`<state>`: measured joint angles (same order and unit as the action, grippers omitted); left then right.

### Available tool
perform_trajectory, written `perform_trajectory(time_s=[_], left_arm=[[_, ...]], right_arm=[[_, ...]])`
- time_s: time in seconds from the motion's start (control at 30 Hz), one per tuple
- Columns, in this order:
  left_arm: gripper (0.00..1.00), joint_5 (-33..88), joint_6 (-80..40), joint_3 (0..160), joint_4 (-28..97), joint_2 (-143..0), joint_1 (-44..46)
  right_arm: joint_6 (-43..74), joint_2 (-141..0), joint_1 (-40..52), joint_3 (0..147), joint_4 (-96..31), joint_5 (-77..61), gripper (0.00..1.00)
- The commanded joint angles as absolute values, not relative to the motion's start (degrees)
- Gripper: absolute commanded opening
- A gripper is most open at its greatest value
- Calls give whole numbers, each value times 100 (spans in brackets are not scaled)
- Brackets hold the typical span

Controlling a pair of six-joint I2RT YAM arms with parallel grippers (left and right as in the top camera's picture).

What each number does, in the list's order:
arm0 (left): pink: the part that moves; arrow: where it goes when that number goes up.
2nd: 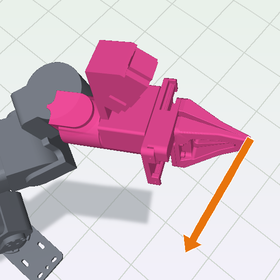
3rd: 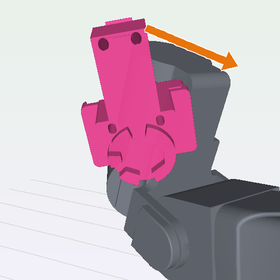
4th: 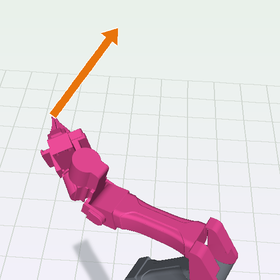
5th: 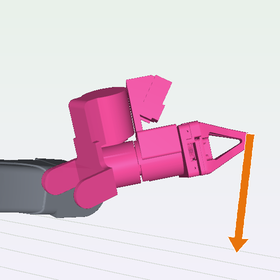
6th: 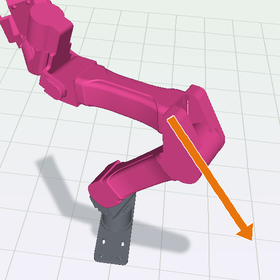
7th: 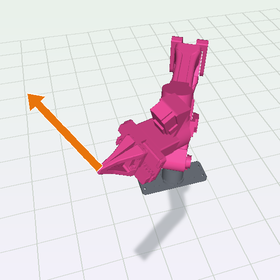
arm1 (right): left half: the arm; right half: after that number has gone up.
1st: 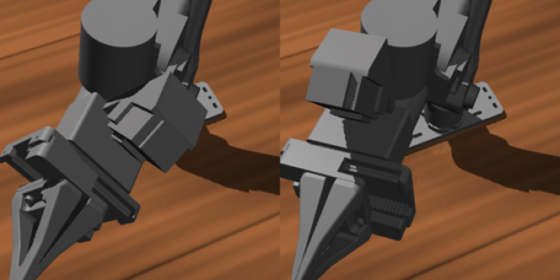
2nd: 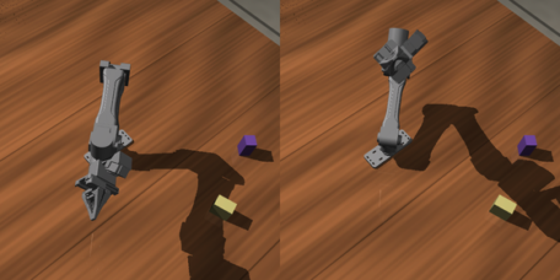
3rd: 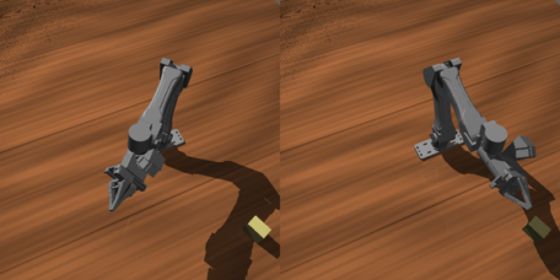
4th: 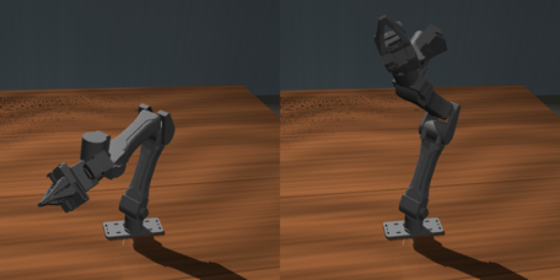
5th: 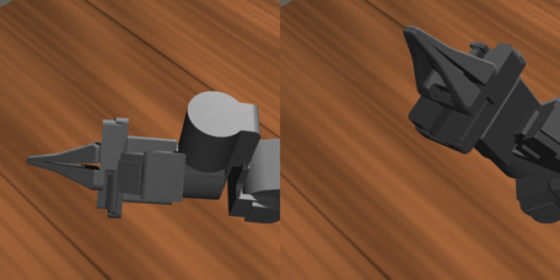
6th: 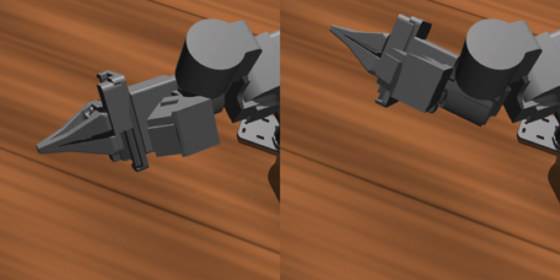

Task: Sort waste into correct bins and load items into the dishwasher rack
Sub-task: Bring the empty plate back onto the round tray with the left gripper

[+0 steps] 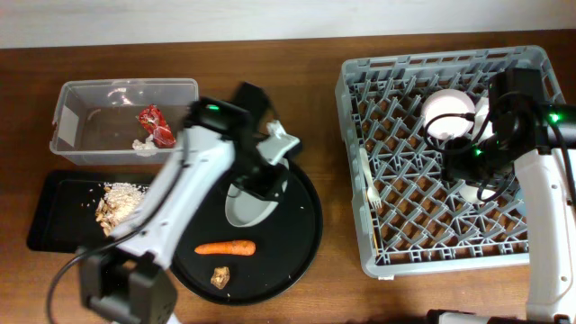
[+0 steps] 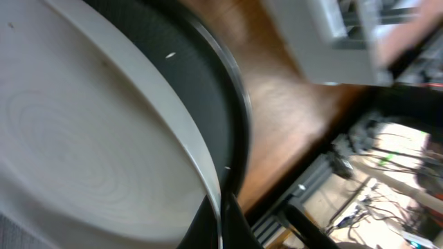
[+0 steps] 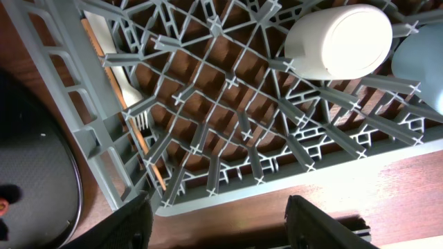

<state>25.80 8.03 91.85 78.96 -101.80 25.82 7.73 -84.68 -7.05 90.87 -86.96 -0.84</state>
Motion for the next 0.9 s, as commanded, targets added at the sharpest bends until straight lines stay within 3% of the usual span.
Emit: perform_trajectory(time_s=[0.0,0.23,0.37,0.57,0.77,0.87], left_arm=[[0,1205,-502,9192,7686,-10648,3218],[1,1151,-851,9192,7524,-11238,3776],[20,1155,-856,9192,7522,-11292,3798],[25,1155,-856,9356,7730,-11246,3706],[28,1031,-854,9557,8097,-10442,2720],[38,821,-851,9557,8291,-10001,2069]], right_arm=[[777,-8442,-720,9129,-8702,25,65],[777,-8442,-720,9129,-8702,23,65],[777,-8442,-720,9129,-8702,23,65],[775,-8442,-720,9129,-8711,23,69],[775,-8442,-718,9129,-8724,21,72],[770,-8442,-714,9131,-8702,-139,72]])
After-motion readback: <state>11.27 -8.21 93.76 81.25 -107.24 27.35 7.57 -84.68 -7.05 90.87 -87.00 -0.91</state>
